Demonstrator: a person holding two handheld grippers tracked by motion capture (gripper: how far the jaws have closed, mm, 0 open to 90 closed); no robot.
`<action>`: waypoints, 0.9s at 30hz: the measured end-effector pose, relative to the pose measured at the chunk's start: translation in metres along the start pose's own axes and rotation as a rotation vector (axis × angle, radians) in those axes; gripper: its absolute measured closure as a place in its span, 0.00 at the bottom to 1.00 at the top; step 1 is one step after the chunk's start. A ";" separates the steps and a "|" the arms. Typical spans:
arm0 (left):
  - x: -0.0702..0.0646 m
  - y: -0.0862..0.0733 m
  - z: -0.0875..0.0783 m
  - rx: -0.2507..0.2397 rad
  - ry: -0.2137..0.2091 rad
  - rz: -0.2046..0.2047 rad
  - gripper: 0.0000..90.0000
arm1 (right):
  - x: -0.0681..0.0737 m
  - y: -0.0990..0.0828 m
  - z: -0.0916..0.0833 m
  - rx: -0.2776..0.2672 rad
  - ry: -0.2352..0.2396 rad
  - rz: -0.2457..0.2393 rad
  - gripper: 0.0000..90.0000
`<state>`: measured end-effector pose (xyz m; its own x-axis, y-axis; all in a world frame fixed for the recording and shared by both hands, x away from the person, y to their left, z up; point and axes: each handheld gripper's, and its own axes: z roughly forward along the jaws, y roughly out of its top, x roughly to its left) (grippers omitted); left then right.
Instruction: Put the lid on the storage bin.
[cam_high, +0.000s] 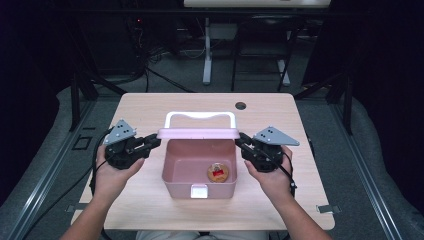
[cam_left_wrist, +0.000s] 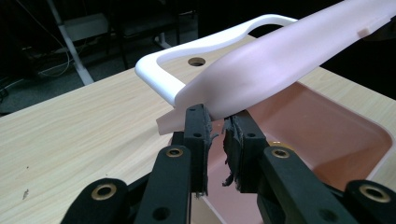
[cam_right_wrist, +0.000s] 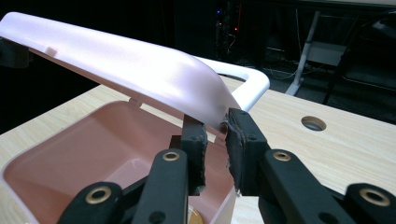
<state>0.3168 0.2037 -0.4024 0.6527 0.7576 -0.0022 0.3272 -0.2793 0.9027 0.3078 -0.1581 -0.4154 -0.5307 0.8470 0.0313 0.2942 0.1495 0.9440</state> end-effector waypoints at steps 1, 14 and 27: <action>-0.001 -0.002 -0.001 -0.003 -0.001 0.000 0.88 | 0.001 -0.002 -0.001 0.002 0.001 0.000 0.85; -0.004 -0.013 -0.007 -0.007 -0.004 -0.002 0.86 | 0.003 -0.012 -0.006 0.010 0.020 0.011 0.86; -0.010 -0.028 -0.012 0.002 -0.022 0.005 0.87 | 0.004 -0.025 -0.015 0.033 0.046 0.014 0.89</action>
<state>0.2930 0.2112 -0.4219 0.6690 0.7432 -0.0073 0.3252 -0.2838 0.9020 0.2861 -0.1659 -0.4339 -0.5621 0.8249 0.0603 0.3273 0.1548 0.9321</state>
